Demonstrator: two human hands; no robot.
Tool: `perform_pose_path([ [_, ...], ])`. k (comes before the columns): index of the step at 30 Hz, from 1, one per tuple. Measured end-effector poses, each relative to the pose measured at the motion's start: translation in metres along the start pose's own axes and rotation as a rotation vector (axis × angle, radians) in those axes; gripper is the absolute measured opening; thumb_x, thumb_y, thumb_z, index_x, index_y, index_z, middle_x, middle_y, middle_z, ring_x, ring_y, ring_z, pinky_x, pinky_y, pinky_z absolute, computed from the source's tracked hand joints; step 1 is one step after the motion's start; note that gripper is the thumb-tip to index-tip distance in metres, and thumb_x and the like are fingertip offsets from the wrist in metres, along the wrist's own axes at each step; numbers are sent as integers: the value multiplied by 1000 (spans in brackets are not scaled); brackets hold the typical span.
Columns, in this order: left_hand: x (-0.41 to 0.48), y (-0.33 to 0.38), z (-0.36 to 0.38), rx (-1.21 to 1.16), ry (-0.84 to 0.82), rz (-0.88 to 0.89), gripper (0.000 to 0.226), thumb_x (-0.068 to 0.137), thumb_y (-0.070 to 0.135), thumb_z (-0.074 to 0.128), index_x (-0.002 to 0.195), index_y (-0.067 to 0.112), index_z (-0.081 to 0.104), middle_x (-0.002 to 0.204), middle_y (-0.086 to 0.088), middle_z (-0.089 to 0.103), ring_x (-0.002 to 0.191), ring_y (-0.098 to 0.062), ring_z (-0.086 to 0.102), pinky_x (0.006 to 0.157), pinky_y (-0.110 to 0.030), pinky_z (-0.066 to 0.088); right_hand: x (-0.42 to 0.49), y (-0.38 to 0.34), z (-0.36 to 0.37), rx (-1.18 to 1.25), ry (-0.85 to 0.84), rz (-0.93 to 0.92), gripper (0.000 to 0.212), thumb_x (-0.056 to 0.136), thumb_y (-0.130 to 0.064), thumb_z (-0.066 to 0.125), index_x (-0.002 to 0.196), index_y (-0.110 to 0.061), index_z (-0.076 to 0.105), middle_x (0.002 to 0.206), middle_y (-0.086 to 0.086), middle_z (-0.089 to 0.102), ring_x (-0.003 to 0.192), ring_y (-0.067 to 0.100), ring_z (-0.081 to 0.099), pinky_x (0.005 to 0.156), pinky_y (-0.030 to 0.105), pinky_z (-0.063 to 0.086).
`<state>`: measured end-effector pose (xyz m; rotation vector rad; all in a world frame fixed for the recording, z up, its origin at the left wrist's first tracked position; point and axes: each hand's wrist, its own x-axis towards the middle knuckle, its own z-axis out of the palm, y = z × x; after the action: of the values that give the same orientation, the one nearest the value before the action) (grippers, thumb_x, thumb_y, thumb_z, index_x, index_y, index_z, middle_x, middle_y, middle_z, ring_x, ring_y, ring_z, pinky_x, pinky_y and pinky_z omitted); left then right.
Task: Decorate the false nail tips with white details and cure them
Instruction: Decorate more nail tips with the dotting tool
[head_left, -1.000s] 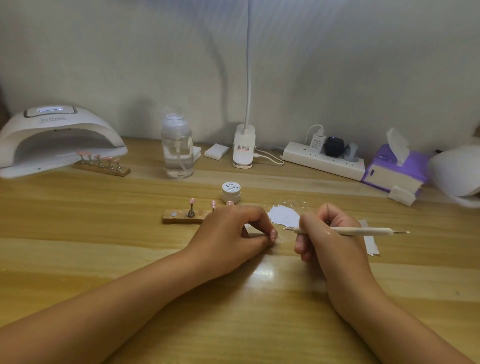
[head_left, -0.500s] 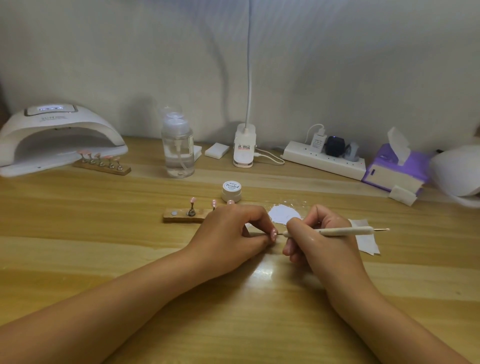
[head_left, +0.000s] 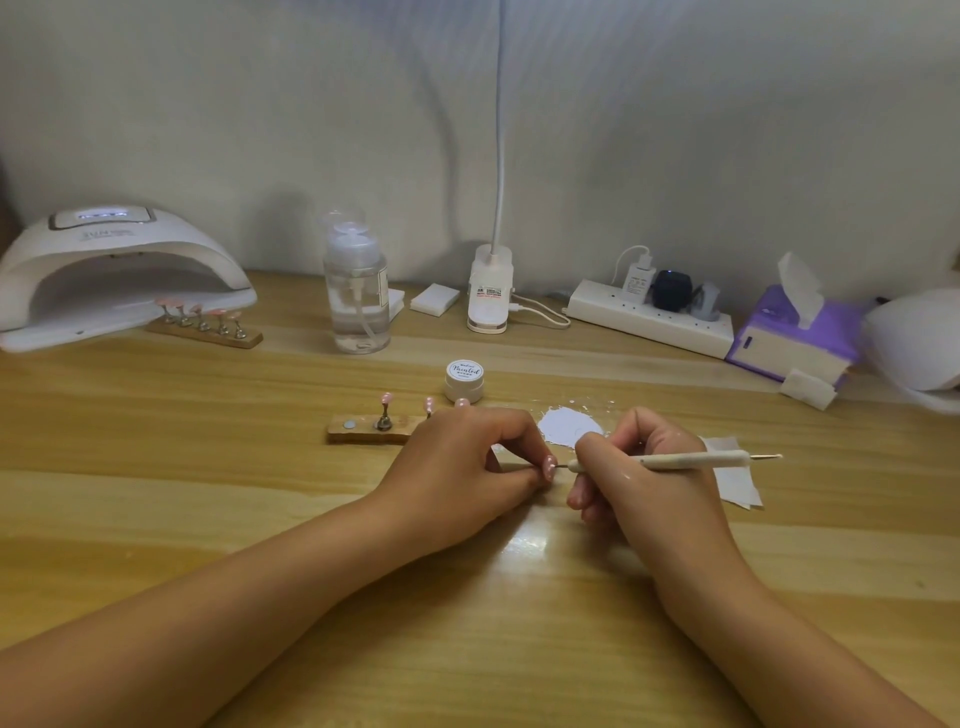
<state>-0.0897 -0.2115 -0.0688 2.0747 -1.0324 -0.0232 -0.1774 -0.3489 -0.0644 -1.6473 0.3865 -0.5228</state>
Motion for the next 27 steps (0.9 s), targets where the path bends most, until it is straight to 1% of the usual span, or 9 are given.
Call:
perform_pose_path([
  [3, 0, -1, 0, 18, 0, 9, 25, 84, 22, 74, 74, 42, 61, 78, 37, 64, 61, -1, 64, 102, -5, 15, 0, 0, 0, -18, -12, -2, 23, 76, -5, 61, 62, -11, 44, 52, 17, 64, 41, 15, 54, 43, 19, 42],
  [6, 0, -1, 0, 8, 1, 4, 25, 83, 23, 74, 73, 42, 61, 84, 32, 68, 61, -2, 63, 99, -8, 23, -1, -1, 1, -19, -7, -4, 24, 78, -2, 61, 63, -10, 44, 52, 17, 64, 40, 13, 54, 42, 18, 40],
  [9, 0, -1, 0, 3, 1, 8, 24, 84, 23, 74, 74, 41, 62, 87, 30, 69, 60, -1, 62, 95, -2, 21, -1, -2, 0, 57, 35, -2, 28, 79, 1, 59, 60, -11, 43, 48, 16, 58, 38, 13, 51, 39, 17, 39],
  [13, 0, -1, 0, -11, -4, 7, 22, 84, 23, 73, 75, 41, 63, 92, 28, 71, 59, 0, 62, 94, -14, 28, 0, -1, -1, 28, 49, -5, 37, 78, 0, 58, 51, -19, 42, 43, 13, 54, 35, 12, 46, 36, 17, 35],
  [15, 0, -1, 1, -1, 4, 8, 22, 84, 24, 74, 75, 40, 63, 91, 29, 70, 59, -1, 62, 97, -5, 20, 0, -1, -1, 8, 48, -3, 39, 77, -1, 58, 47, -21, 41, 42, 12, 53, 35, 13, 45, 36, 17, 34],
  [17, 0, -2, 1, 13, 4, 10, 21, 84, 24, 75, 75, 40, 64, 90, 30, 70, 59, 0, 62, 93, 2, 16, 0, 0, 0, -8, 46, -5, 35, 77, -1, 59, 52, -18, 42, 42, 12, 54, 36, 14, 46, 37, 18, 35],
  [20, 0, -3, 1, 18, 2, 17, 24, 84, 25, 75, 74, 43, 62, 91, 31, 69, 59, 0, 61, 88, -2, 25, -1, -1, -1, 21, 60, -5, 31, 77, -1, 59, 55, -14, 41, 43, 13, 54, 36, 12, 46, 37, 17, 35],
  [24, 0, -4, 2, 18, 20, 13, 23, 84, 24, 75, 75, 42, 64, 84, 37, 66, 60, 3, 61, 101, -1, 6, 0, -3, -4, 128, 102, 32, 30, 81, -1, 57, 59, -14, 40, 43, 8, 52, 36, 9, 44, 36, 18, 35],
  [27, 1, -4, 2, 14, 23, 15, 24, 84, 22, 75, 75, 41, 64, 77, 41, 62, 59, 4, 60, 98, 2, 3, 1, -4, -7, 222, 147, 48, 32, 86, -2, 55, 62, -16, 39, 41, 3, 49, 36, 7, 41, 36, 17, 33],
])
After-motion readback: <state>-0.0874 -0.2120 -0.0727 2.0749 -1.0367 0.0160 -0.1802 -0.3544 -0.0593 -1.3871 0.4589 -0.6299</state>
